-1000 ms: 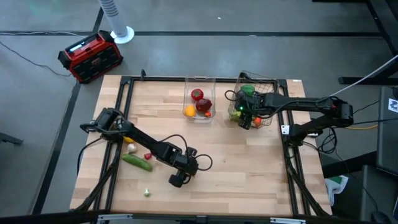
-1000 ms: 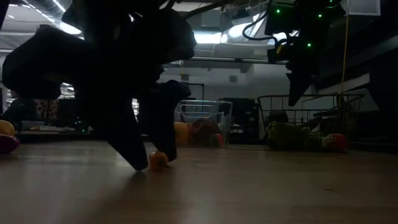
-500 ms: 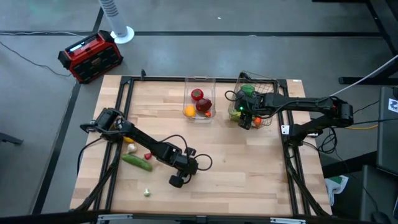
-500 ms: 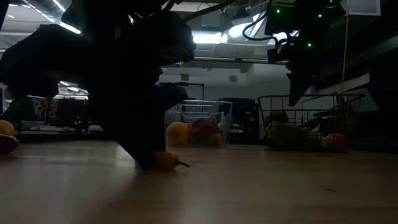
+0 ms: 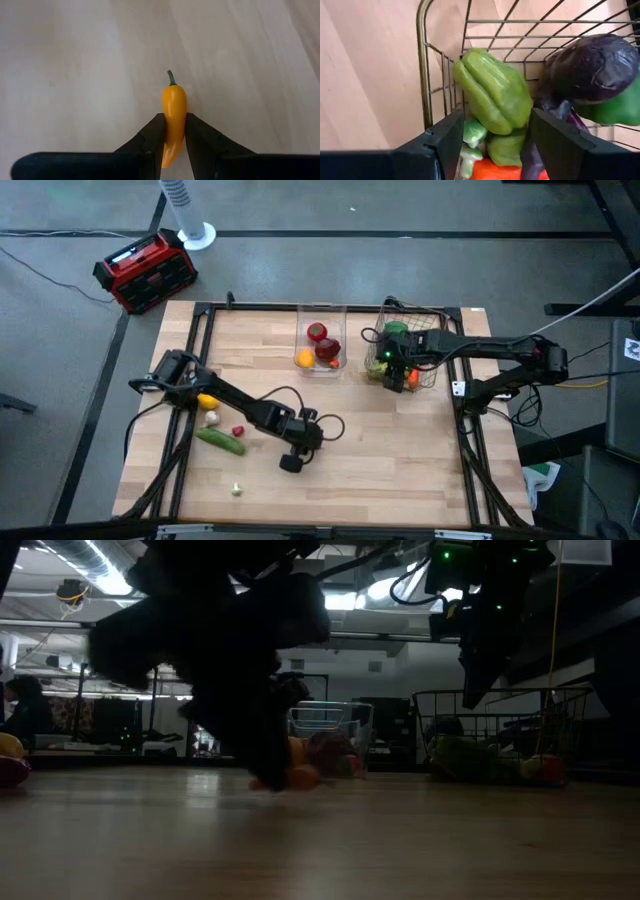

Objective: Sort produce into baskets
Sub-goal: Put the yellow chili pepper into the wire basket

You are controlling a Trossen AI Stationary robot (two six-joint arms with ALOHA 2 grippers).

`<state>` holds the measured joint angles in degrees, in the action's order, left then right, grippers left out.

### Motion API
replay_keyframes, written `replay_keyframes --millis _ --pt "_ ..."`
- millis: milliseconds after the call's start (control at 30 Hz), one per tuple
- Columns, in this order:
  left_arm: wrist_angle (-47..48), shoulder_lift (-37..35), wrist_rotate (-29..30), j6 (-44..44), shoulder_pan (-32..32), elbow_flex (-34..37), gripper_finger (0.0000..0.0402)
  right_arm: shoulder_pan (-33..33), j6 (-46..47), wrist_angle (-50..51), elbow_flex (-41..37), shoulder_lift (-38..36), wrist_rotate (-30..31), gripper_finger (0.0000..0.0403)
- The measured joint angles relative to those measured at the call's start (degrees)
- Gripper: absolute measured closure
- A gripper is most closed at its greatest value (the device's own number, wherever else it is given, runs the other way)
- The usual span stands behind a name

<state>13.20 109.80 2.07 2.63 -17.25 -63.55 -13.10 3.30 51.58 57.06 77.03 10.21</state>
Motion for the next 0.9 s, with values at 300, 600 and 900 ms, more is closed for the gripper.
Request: replay_keyframes --millis 300,600,900 --pt "-7.24 -1.75 -0.01 -0.02 4.85 -0.07 0.0332 0.00 0.08 2.48 7.80 -0.01 6.55 0.0175" --pt "-17.19 -3.94 2.98 0.37 9.21 -0.15 0.0332 4.15 9.83 -1.23 9.40 -0.04 -11.62 0.0175" --pt "-26.53 -4.28 3.17 0.28 11.49 -0.15 0.0332 11.35 14.05 -5.88 9.20 0.03 -16.29 0.0175"
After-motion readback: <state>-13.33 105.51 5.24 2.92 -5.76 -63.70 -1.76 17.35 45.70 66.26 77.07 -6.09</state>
